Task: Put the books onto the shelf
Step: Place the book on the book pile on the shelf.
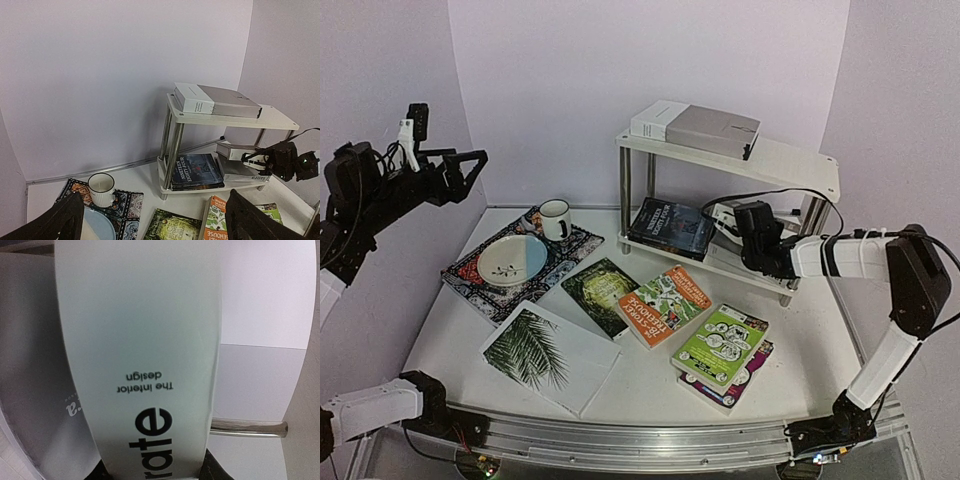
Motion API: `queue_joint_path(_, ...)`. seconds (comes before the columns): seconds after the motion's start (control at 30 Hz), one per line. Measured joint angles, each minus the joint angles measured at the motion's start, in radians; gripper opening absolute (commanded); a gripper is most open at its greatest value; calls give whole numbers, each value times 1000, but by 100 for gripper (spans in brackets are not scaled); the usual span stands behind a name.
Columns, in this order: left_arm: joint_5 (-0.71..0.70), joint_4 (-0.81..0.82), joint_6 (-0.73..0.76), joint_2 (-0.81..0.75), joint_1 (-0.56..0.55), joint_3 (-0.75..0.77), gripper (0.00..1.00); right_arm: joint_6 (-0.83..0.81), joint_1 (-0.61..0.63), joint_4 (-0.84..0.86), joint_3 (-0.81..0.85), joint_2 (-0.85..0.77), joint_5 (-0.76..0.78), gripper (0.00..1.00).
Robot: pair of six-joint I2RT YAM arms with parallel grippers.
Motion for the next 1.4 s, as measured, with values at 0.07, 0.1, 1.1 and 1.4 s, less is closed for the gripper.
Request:
queue_joint_path(0.07, 1, 1, 0, 0, 0, -4, 99, 0, 0, -1, -3, -3, 1, 11)
queue_joint_path(0.1, 1, 0, 0, -1, 0, -6, 99, 0, 0, -1, -4, -4, 1, 11)
queue_joint_path(1.1, 24, 17, 1, -10, 0, -53, 100, 197, 10, -382, -2, -68, -73, 83)
queue_joint_path(1.4, 23, 18, -1, -35, 0, -53, 99, 279, 14, -570, 89, -68, -167, 94)
